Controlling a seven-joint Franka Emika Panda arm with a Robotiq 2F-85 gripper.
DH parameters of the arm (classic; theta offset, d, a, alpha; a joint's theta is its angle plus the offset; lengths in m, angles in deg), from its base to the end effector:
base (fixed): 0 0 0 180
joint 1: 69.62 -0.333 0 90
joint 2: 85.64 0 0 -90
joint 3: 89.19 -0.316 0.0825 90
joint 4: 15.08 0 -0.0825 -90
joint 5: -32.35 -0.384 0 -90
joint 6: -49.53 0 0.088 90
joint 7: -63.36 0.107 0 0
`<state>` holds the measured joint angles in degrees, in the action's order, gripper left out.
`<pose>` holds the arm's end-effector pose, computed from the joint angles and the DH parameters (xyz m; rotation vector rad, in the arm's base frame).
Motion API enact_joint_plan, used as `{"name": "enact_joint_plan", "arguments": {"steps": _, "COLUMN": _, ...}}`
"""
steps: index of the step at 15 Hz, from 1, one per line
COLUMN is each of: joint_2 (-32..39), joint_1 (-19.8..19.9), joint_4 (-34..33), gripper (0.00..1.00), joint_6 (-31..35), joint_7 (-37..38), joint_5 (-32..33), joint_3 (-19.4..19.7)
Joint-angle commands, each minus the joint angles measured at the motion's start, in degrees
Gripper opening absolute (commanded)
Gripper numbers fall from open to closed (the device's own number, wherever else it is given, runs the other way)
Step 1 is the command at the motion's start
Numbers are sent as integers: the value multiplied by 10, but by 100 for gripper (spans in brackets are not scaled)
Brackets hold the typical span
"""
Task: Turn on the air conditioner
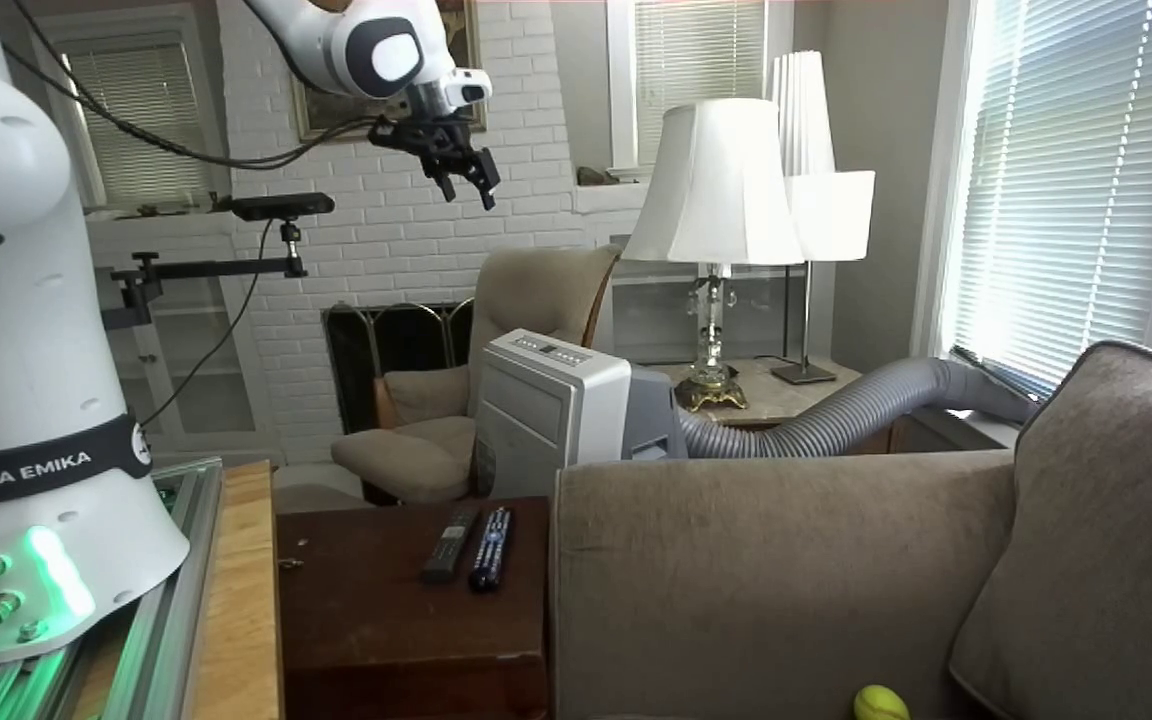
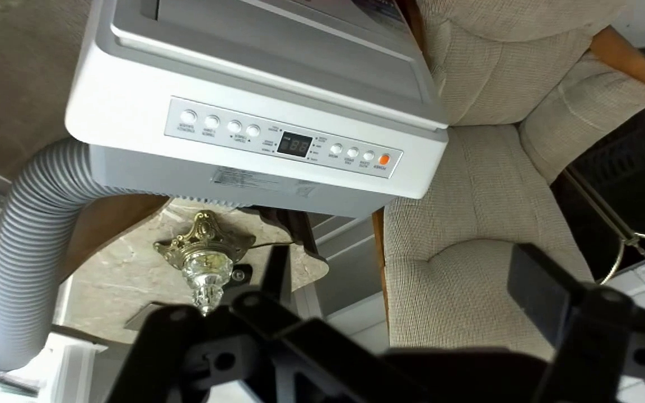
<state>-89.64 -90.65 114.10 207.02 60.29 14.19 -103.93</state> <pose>0.4544 0.3141 0.4541 -2.6684 -0.5743 -0.6796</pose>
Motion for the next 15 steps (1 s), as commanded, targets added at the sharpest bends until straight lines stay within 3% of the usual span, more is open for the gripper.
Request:
{"name": "enact_joint_plan", "arguments": {"steps": 1, "joint_2": 139, "joint_1": 12, "joint_4": -137, "gripper": 100, "joint_6": -5, "joint_7": 35, "joint_5": 62, "joint_3": -15}}
{"name": "enact_joint_plan", "arguments": {"steps": 6, "joint_2": 280, "joint_1": -18, "joint_4": -299, "gripper": 100, "joint_6": -31, "joint_7": 93, "joint_5": 153, "joint_3": 1}}
{"name": "enact_joint_plan", "arguments": {"steps": 7, "joint_2": 221, "joint_1": 2, "joint_4": -219, "gripper": 100, "joint_6": -8, "joint_7": 66, "joint_5": 127, "joint_3": -12}}
{"name": "enact_joint_plan", "arguments": {"steps": 15, "joint_2": 245, "joint_1": -4, "joint_4": -236, "gripper": 100, "joint_6": 9, "joint_7": 74, "joint_5": 131, "joint_3": -11}}
